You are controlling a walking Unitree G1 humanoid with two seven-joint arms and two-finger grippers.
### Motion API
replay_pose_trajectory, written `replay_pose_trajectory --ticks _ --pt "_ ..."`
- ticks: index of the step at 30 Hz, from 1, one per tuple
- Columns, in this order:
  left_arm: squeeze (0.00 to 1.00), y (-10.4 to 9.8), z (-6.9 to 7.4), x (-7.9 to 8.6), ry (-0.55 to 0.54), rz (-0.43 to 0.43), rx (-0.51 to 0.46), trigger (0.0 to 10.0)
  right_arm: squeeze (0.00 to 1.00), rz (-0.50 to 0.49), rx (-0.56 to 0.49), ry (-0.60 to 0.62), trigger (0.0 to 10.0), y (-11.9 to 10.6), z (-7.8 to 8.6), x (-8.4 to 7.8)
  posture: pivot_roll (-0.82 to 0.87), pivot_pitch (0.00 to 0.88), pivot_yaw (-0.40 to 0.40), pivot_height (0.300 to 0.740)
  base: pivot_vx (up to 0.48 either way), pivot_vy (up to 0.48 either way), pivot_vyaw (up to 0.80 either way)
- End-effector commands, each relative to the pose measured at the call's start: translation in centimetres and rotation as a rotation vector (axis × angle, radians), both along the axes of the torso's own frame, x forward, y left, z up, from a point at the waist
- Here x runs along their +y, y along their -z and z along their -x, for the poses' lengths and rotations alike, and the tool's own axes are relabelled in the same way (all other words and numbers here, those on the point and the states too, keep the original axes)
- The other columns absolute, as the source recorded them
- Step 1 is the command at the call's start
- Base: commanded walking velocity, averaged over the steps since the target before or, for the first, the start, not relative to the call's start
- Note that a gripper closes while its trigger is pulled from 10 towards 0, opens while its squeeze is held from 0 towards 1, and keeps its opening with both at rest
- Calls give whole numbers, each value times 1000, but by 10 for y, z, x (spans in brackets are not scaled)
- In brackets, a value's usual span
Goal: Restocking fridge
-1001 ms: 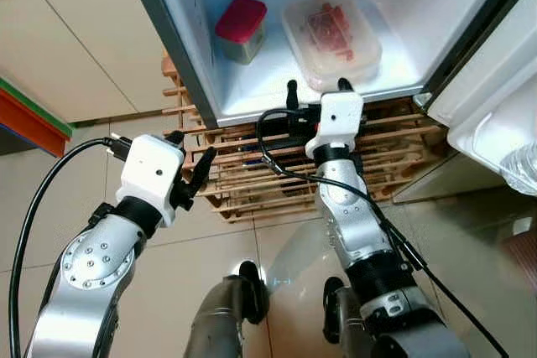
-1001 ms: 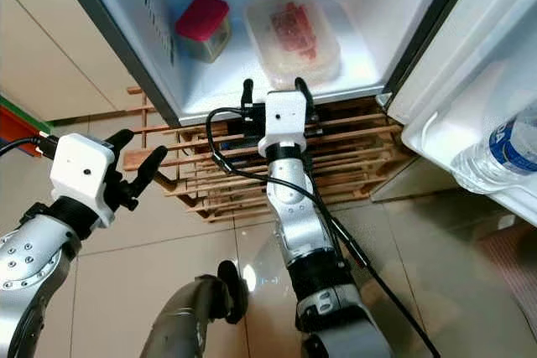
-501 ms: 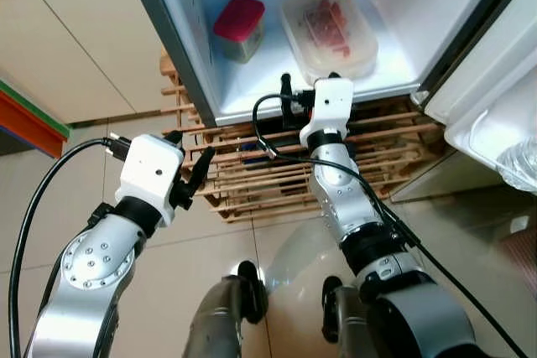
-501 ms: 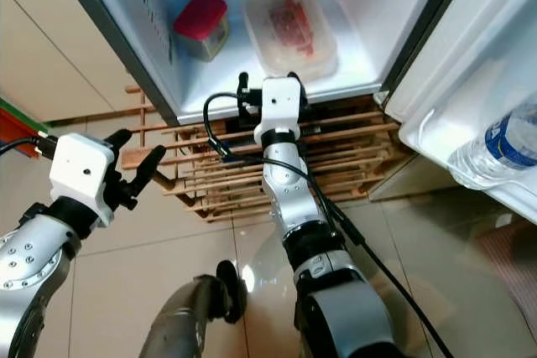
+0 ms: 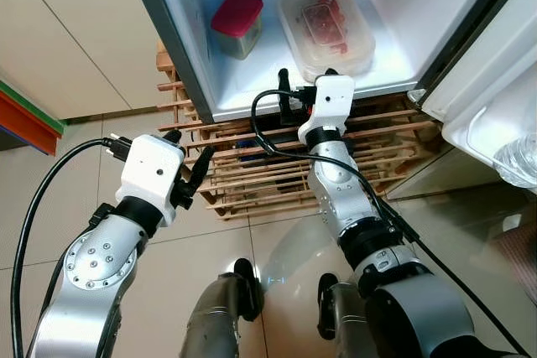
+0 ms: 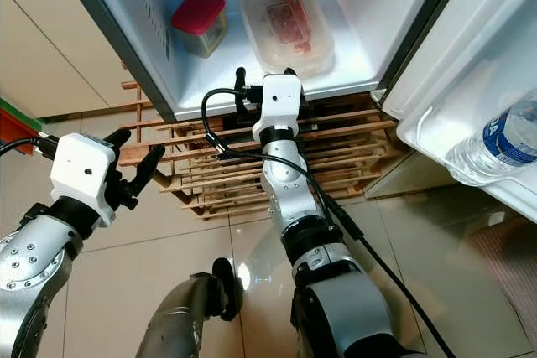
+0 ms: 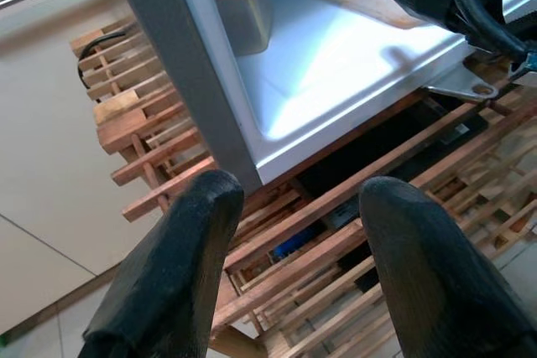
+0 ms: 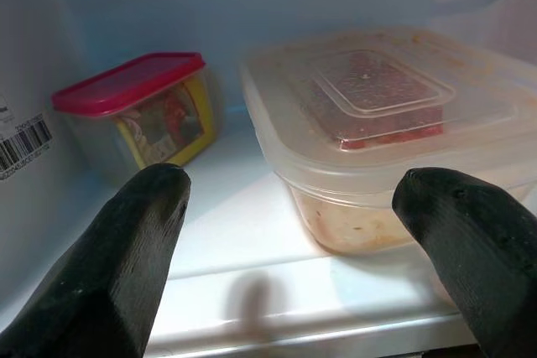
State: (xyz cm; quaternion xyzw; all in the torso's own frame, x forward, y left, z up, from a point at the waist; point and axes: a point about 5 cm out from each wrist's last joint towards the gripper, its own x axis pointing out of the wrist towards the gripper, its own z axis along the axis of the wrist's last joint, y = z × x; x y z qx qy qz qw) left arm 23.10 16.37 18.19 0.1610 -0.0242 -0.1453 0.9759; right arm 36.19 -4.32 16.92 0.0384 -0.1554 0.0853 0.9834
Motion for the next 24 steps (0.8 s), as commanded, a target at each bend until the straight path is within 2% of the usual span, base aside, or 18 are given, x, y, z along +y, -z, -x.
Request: replay_pose_trajectory --ticks 1,8,9,10,14,15,19,24 --pt "0 6 1 1 -9 -10 25 10000 0 -96 -43 -136 10000 -23 12 55 186 373 38 725 0 0 0" --pt "0 7 -3 -2 -11 0 18 10000 0 -86 -76 -117 10000 -27 12 48 171 364 30 725 0 0 0" --pt "0 7 -6 -4 -13 9 14 10000 0 -83 -101 -95 10000 -30 12 41 141 345 20 725 0 0 0" --pt "0 7 -6 -4 -13 9 14 10000 0 -83 -101 -95 10000 -30 12 41 141 345 20 725 0 0 0" --pt "0 12 -21 -14 7 47 5 10000 0 -52 -169 -37 10000 -33 20 12 73 287 1 725 0 0 0" --pt "0 13 -29 -19 20 60 1 10000 0 -36 -172 -24 10000 -30 24 2 48 257 -3 725 0 0 0" --pt "0 13 -38 -25 36 83 -6 10000 0 -18 -173 -12 10000 -25 31 -9 25 223 -6 725 0 0 0" --pt "0 15 -63 -36 49 122 -6 10000 0 41 -145 4 10000 -14 38 -25 -25 131 -10 725 0 0 0"
